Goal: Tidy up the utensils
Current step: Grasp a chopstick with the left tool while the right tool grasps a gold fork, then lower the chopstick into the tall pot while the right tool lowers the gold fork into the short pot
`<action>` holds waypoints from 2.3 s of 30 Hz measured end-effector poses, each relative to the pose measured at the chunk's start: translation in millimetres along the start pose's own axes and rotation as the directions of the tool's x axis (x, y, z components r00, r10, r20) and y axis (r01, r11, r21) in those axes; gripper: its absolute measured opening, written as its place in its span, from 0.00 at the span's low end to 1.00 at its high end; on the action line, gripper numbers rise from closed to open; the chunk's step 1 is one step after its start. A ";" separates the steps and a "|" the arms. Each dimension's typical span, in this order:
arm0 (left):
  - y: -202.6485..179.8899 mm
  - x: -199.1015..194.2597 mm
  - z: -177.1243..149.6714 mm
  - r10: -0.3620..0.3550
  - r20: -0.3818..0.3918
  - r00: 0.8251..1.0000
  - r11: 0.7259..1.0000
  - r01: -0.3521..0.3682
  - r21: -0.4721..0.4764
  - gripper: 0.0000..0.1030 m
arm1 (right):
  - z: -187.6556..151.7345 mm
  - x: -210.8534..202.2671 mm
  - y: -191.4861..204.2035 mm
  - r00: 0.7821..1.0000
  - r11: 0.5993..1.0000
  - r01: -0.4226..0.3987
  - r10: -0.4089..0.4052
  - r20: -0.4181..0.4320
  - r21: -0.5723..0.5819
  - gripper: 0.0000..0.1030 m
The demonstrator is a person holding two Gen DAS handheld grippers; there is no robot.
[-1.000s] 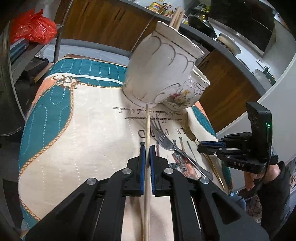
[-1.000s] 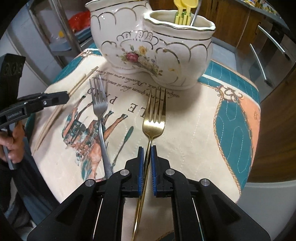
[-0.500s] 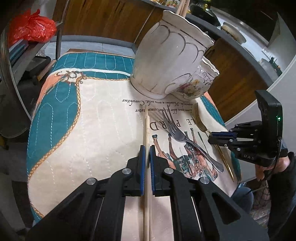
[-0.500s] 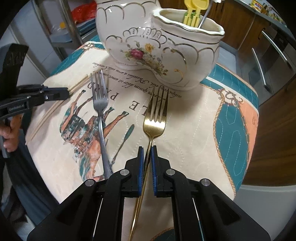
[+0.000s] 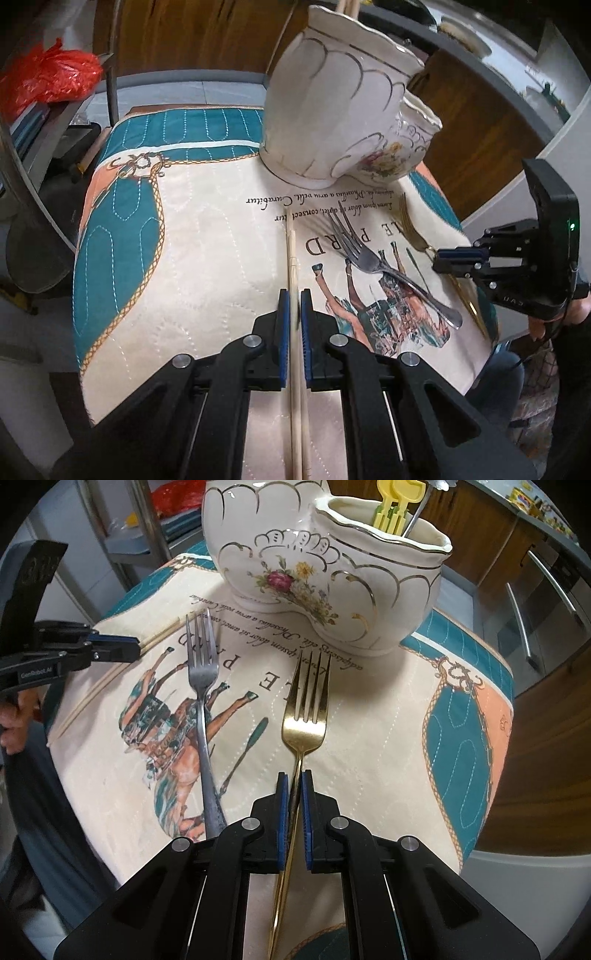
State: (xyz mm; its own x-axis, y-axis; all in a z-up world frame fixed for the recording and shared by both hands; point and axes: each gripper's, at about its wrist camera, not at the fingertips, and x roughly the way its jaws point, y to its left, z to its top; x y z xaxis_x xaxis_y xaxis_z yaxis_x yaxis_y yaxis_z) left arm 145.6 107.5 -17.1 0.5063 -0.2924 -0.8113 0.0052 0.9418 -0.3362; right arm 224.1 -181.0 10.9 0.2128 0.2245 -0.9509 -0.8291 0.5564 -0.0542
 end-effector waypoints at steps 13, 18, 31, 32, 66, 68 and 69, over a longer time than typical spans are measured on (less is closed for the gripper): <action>-3.9 -2.1 6.3 0.036 -0.053 0.998 0.996 -0.032 0.080 0.04 | -2.7 -2.0 -3.0 0.999 1.000 -0.018 0.018 0.029 0.005 0.08; -1.7 -6.9 4.9 0.032 -0.028 0.999 0.997 -0.030 0.069 0.04 | -11.2 -7.6 -8.5 0.997 0.999 -0.031 0.030 0.073 0.026 0.06; 3.4 -2.7 11.4 0.098 -0.118 0.988 0.989 -0.083 0.123 0.06 | -21.1 -7.7 -9.5 0.999 1.000 -0.011 0.011 0.036 -0.009 0.06; 1.7 -1.9 12.6 0.108 -0.133 0.985 0.987 -0.090 0.133 0.06 | -19.4 -7.1 -10.0 1.000 1.000 -0.014 0.014 0.023 -0.013 0.06; -8.1 -90.1 1.7 0.099 0.189 0.977 0.984 -0.124 0.125 0.04 | -40.1 -82.4 -27.6 0.926 0.997 -0.077 0.061 0.372 0.029 0.06; -11.0 -97.7 4.8 0.074 0.251 0.965 0.988 -0.106 0.115 0.04 | -41.1 -87.7 -28.8 0.911 0.995 -0.088 0.062 0.409 0.045 0.06; -13.2 -101.7 6.6 0.063 0.282 0.957 0.989 -0.098 0.110 0.04 | -41.7 -89.7 -28.8 0.905 0.995 -0.087 0.058 0.422 0.050 0.06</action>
State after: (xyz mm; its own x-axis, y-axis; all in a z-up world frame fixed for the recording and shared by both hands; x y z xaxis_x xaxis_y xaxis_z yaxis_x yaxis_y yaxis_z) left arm 99.8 125.9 73.0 0.7285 -0.1732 -0.6628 0.0502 0.9784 -0.2006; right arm 207.3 -250.5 85.1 0.3626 0.5727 -0.7352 -0.8174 0.5744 0.0443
